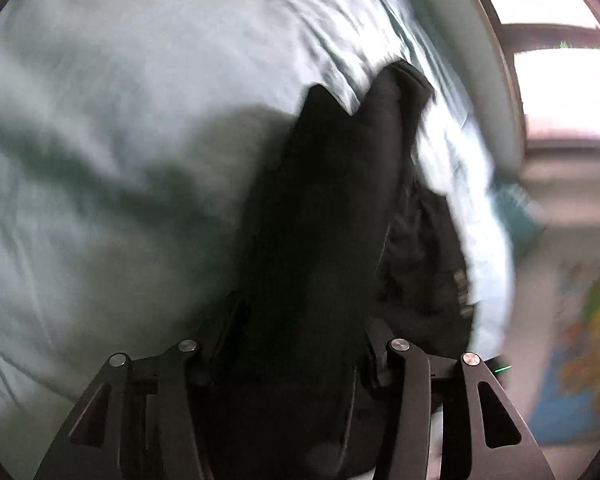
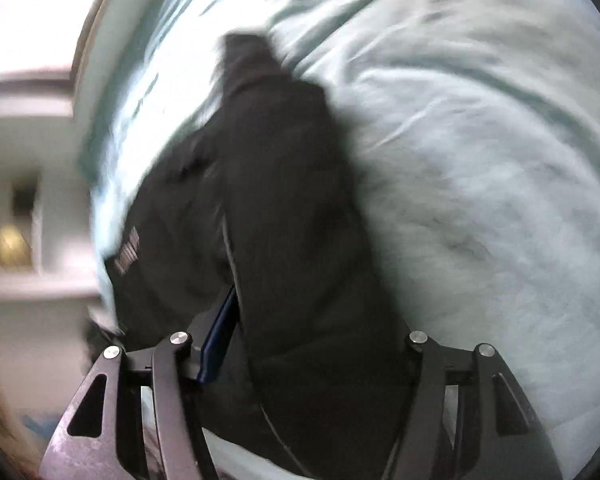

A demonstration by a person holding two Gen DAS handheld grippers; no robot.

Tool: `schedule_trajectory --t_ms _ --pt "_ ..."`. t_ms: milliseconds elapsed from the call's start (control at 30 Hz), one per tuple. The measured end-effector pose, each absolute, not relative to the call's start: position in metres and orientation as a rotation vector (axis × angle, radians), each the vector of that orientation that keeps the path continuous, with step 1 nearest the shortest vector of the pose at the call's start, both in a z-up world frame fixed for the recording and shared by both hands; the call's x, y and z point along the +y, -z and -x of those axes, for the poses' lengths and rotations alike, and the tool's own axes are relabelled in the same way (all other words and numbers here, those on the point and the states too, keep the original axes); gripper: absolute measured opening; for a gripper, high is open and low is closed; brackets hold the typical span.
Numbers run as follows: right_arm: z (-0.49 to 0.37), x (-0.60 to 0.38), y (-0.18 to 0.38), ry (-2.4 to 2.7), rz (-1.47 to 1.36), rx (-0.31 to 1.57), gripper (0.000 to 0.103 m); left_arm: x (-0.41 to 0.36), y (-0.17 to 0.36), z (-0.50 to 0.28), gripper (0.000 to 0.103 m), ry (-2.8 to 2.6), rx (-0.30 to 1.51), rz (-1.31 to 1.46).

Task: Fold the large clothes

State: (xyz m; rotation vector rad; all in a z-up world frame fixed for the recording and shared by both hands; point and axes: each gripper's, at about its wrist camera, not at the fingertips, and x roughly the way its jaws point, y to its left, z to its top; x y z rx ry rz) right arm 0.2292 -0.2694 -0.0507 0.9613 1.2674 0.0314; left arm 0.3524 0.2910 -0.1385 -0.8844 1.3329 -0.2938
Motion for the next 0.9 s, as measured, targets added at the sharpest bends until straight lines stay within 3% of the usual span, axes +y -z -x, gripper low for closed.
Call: schedule_trajectory --t_ms 133,300,633,900 --pt "-0.209 -0.280 0.009 0.083 -0.804 1.244 0.067 0.321 0.122 -0.330 0.053 0.278 1.314 0.902" --pt "-0.184 -0.295 -0.048 0.099 -0.577 1.208 0.068 0.318 0.074 -0.306 0.052 0.224 1.270 0.702" --pt "-0.187 -0.186 -0.131 0.060 -0.237 1.149 0.068 0.214 -0.067 -0.269 0.052 0.198 1.016 0.119" --pt "-0.187 -0.139 -0.198 0.075 -0.145 1.047 0.072 0.133 -0.164 -0.250 0.053 0.233 0.788 -0.069"
